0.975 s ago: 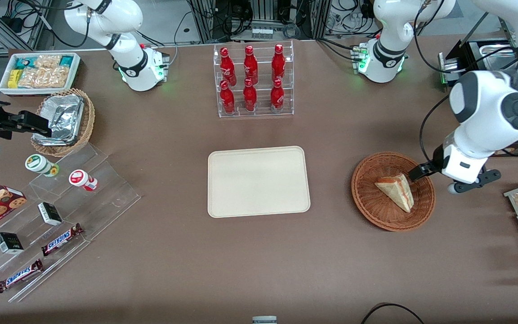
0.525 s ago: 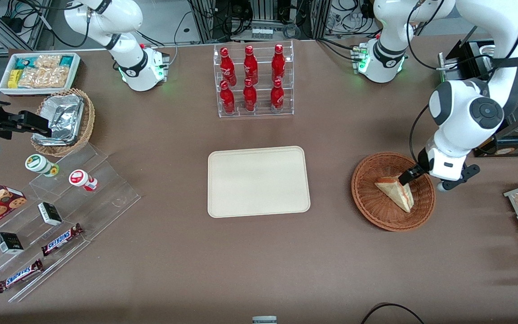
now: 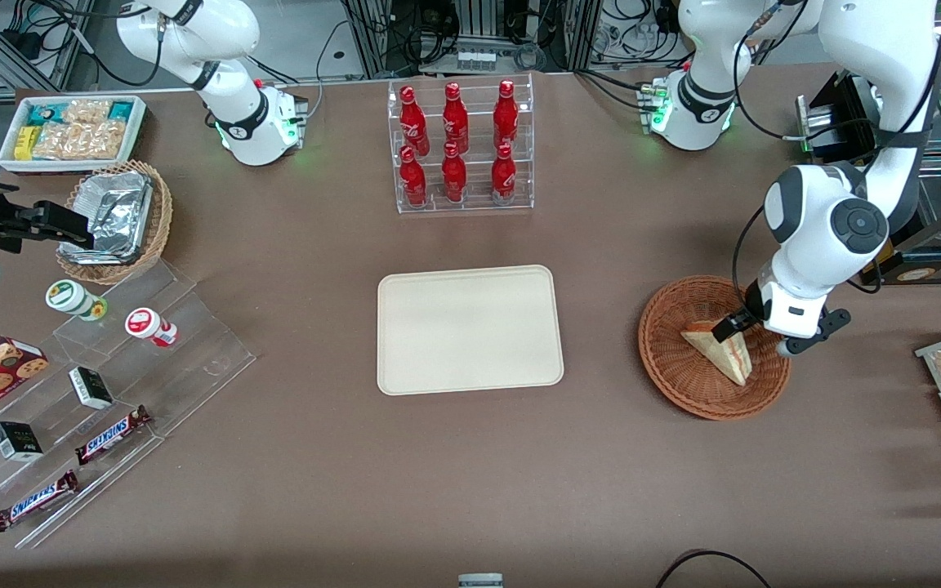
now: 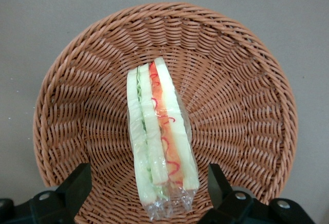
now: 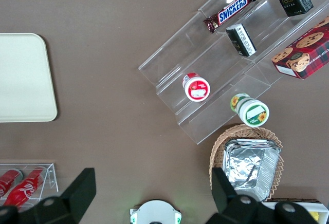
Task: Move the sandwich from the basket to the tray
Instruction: 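Lower the open left gripper around the wrapped sandwich and close it, then lift the sandwich and carry it with the left gripper to the tray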
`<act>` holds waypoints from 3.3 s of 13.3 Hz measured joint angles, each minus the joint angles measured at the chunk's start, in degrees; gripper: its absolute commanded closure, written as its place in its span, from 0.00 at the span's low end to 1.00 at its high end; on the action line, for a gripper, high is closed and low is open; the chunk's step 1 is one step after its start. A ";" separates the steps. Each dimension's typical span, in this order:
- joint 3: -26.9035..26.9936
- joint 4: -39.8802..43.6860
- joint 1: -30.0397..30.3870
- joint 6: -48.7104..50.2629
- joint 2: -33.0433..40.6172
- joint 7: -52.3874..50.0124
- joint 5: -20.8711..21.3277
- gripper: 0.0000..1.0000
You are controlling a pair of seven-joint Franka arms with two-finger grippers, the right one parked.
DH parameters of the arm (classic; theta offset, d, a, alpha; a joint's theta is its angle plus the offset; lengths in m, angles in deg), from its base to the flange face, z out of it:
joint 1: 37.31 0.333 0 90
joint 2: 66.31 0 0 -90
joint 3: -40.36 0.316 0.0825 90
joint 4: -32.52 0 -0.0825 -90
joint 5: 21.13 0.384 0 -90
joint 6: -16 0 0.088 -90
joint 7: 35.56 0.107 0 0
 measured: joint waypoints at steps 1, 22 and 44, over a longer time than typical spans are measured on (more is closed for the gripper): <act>-0.02 -0.01 -0.01 -0.51 -0.52 0.00 0.00 0.00; -2.70 15.30 -8.48 21.41 -0.35 -2.14 2.90 1.00; -3.63 37.58 -42.04 14.05 -26.73 -17.94 4.73 1.00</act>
